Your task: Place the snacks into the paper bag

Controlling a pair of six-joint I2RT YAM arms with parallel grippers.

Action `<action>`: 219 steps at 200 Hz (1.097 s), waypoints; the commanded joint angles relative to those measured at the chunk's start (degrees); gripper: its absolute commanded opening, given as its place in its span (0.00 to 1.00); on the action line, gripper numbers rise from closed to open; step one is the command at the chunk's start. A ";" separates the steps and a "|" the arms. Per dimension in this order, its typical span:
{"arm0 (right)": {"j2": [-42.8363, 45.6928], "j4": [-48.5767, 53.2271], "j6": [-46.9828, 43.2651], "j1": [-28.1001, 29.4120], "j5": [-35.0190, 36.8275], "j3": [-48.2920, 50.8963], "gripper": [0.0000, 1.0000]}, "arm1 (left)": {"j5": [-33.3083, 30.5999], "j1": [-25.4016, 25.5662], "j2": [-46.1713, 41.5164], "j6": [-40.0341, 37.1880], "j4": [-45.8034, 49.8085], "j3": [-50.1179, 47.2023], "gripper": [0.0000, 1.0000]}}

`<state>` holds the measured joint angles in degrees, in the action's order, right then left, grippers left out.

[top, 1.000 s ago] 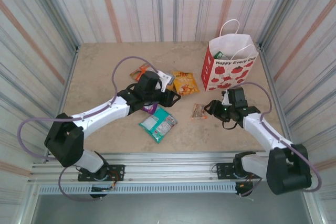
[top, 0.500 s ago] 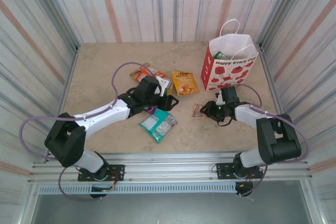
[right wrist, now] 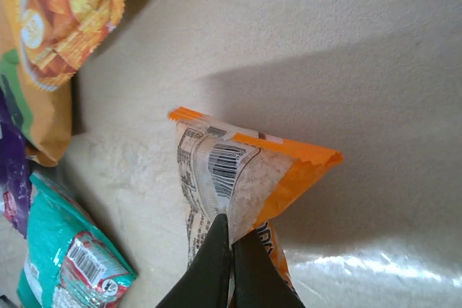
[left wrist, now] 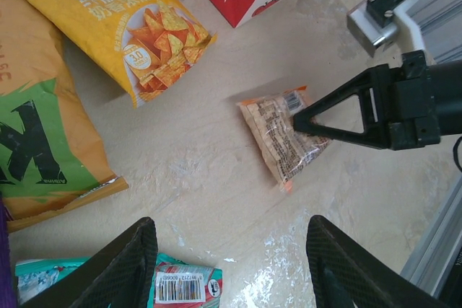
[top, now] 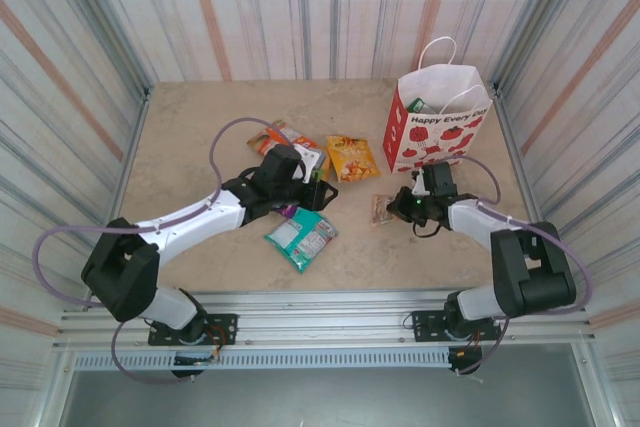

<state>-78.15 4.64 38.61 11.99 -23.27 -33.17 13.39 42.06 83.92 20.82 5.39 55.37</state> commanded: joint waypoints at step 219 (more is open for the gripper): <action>3.44 30.59 -25.27 -5.12 15.52 -55.58 0.05 | 4.86 -3.30 -2.09 -5.41 5.74 10.59 0.61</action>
<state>-70.04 33.45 18.31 9.21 -9.82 -83.64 16.67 39.38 82.59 17.63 8.01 63.26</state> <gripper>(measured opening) 0.052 0.605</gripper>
